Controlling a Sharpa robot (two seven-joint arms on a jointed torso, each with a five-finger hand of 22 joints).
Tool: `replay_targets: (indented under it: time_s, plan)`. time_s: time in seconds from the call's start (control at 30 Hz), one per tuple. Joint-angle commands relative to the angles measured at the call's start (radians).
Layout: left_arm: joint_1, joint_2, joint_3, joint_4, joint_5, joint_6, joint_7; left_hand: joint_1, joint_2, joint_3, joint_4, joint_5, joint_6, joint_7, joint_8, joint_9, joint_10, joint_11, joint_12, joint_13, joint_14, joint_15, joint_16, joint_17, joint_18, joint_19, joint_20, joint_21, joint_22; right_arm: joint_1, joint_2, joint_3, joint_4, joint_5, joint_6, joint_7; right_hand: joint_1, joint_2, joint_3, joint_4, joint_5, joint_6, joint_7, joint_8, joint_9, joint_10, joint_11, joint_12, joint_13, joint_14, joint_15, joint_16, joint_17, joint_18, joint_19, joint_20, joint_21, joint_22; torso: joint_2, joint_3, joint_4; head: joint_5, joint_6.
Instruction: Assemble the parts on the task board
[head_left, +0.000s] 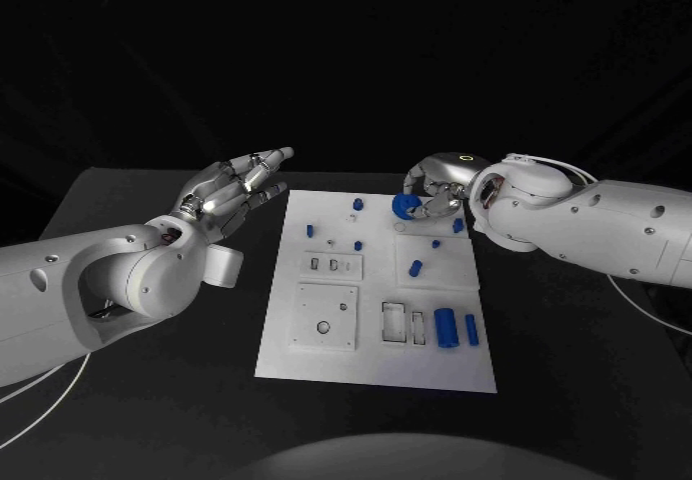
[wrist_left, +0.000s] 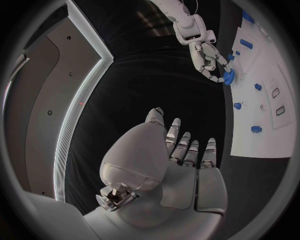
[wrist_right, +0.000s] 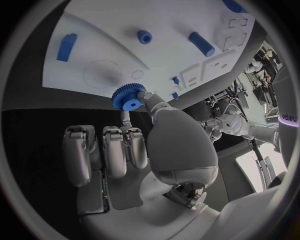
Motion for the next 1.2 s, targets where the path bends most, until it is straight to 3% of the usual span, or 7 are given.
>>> replay_targets:
  time_s: [0.03, 0.23, 0.43, 0.6, 1.2]
  plan:
    - [0.0, 0.003, 0.001, 0.0, -0.006, 0.018, 0.005, 0.01, -0.001, 0.006, 0.002, 0.004, 0.006, 0.001, 0.004, 0.001, 0.01, -0.001, 0.007, 0.001, 0.001, 0.008, 0.003, 0.001, 0.009, 0.0, 0.005, 0.003, 0.001, 0.003, 0.02, 0.001, 0.008, 0.001, 0.016, 0.01, -0.01, 0.004, 0.002, 0.003, 0.006, 0.038, -0.028, 0.037, 0.042, 0.106, 0.001, 0.004, 0.263, 0.104, -0.006, 0.003, 0.263, -0.004, 0.05, -0.002, 0.002, 0.239, 0.001, 0.0005, 0.0007, -0.002, -0.001]
    - [0.0, 0.006, 0.001, -0.002, -0.006, 0.019, 0.005, 0.01, -0.001, 0.006, 0.002, 0.004, 0.006, 0.001, 0.004, 0.001, 0.01, -0.001, 0.007, 0.001, 0.001, 0.008, 0.003, 0.001, 0.009, 0.0, 0.005, 0.003, 0.001, 0.006, 0.073, 0.002, -0.004, 0.007, 0.036, 0.015, -0.01, 0.004, 0.004, 0.004, 0.005, 0.041, -0.028, 0.035, 0.041, 0.106, 0.001, 0.004, 0.263, 0.104, -0.006, 0.003, 0.263, -0.003, 0.049, -0.001, 0.0, 0.239, 0.001, -0.0001, -0.0001, -0.001, -0.006]
    - [0.0, 0.008, 0.001, -0.001, -0.006, 0.019, 0.005, 0.01, -0.001, 0.006, 0.002, 0.004, 0.003, 0.002, 0.004, 0.001, 0.011, 0.0, 0.007, 0.001, 0.002, 0.009, 0.005, 0.001, 0.009, 0.0, 0.006, 0.004, 0.002, 0.007, 0.137, 0.003, -0.046, 0.012, 0.057, 0.019, -0.009, 0.004, 0.006, 0.003, 0.003, 0.043, -0.028, 0.033, 0.038, 0.106, 0.001, 0.004, 0.263, 0.104, -0.006, 0.003, 0.263, -0.003, 0.048, -0.001, 0.0, 0.238, 0.001, 0.0004, 0.0016, -0.001, -0.008]
    - [0.0, 0.005, 0.001, 0.0, -0.006, 0.016, 0.005, 0.01, -0.001, 0.006, 0.002, 0.004, 0.004, 0.003, 0.005, 0.001, 0.012, 0.001, 0.007, 0.001, 0.002, 0.01, 0.005, 0.001, 0.009, -0.001, 0.007, 0.003, 0.001, 0.007, 0.183, 0.003, -0.084, 0.013, 0.078, 0.017, -0.009, 0.003, 0.009, 0.003, -0.003, 0.046, -0.027, 0.029, 0.035, 0.106, 0.002, 0.004, 0.263, 0.104, -0.005, 0.003, 0.263, -0.003, 0.046, -0.001, -0.002, 0.238, 0.001, 0.0, -0.0005, 0.003, -0.012]
    - [0.0, 0.007, 0.001, -0.001, -0.006, 0.016, 0.002, 0.011, -0.002, 0.006, 0.002, 0.005, 0.004, 0.004, 0.005, 0.001, 0.014, 0.002, 0.007, 0.002, 0.003, 0.011, 0.006, 0.002, 0.009, 0.001, 0.007, 0.005, 0.002, -0.013, 0.266, 0.003, -0.173, 0.019, 0.123, 0.017, -0.009, 0.002, 0.018, 0.002, -0.011, 0.047, -0.025, 0.012, 0.023, 0.106, 0.004, 0.004, 0.263, 0.104, -0.004, 0.003, 0.263, -0.001, 0.039, 0.0, -0.009, 0.235, 0.001, 0.0006, -0.0004, -0.001, -0.017]
